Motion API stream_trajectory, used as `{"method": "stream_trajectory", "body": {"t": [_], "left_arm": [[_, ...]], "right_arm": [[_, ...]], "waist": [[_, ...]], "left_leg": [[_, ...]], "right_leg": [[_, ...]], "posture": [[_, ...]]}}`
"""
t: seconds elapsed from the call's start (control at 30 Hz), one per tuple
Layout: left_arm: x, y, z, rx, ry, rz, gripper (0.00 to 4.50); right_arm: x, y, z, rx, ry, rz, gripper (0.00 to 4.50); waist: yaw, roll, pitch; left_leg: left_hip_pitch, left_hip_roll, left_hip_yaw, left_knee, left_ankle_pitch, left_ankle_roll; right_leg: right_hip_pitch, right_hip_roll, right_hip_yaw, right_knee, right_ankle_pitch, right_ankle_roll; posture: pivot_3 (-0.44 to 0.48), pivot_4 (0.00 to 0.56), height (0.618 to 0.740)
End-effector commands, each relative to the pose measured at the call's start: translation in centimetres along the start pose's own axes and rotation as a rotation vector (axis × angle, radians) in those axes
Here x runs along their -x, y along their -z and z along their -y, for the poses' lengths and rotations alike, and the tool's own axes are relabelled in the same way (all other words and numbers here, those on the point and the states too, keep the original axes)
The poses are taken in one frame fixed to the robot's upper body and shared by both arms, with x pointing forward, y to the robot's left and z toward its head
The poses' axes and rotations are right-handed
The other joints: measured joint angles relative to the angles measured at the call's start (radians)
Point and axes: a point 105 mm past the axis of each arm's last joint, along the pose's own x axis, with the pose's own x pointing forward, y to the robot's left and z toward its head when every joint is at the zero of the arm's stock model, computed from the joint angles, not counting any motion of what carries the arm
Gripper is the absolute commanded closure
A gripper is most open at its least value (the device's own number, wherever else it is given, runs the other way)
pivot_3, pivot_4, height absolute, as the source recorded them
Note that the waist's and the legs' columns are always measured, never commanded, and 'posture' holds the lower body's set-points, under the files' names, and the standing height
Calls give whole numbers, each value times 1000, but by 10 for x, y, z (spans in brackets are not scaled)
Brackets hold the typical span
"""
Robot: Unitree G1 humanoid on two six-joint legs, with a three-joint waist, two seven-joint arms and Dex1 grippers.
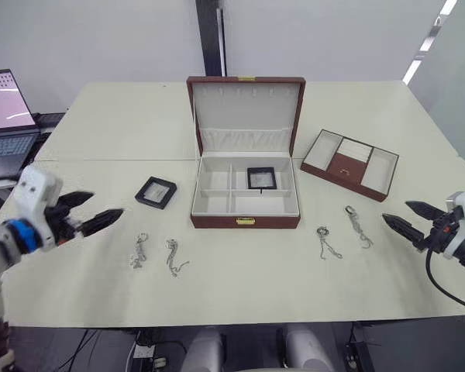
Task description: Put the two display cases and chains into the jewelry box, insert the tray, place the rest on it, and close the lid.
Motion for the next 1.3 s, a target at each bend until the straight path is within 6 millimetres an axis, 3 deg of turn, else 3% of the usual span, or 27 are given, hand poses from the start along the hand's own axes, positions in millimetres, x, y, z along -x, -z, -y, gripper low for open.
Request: {"method": "stream_trajectory", "body": {"t": [0.03,0.17,0.4,1.0,1.17,1.3], "left_arm": [[17,-1,-24,1,-167,84,14],[25,10,-34,53,-290,130,14],[31,23,-34,96,-386,143,14],[16,24,-19,70,-333,130,14],[13,18,-8,80,-312,167,14],[12,14,2,89,-299,217,14]], "right_arm": [[2,-9,3,37,10,40,0],[1,-6,5,33,14,44,0],[3,-1,15,24,66,51,0],[6,-2,19,24,86,64,0],[5,-7,8,55,10,82,0],[-1,-23,-18,116,-132,109,0]], "waist": [[4,0,0],[11,-1,0],[8,-1,-1],[7,0,-1],[7,0,-1],[7,0,-1]], "left_leg": [[0,0,0,0,0,0],[0,-1,0,1,0,0],[0,-1,0,1,0,0],[1,-1,1,1,0,0],[1,-1,1,1,0,0],[1,-1,1,0,0,0]], "right_leg": [[0,0,0,0,0,0],[2,-2,0,0,1,1],[2,-1,0,0,1,1],[2,-1,1,0,1,1],[2,-1,1,0,1,1],[2,-1,1,-1,1,1]], "posture": [[0,150,740],[0,150,740],[0,150,740],[0,150,740],[0,150,740],[0,150,740]]}}
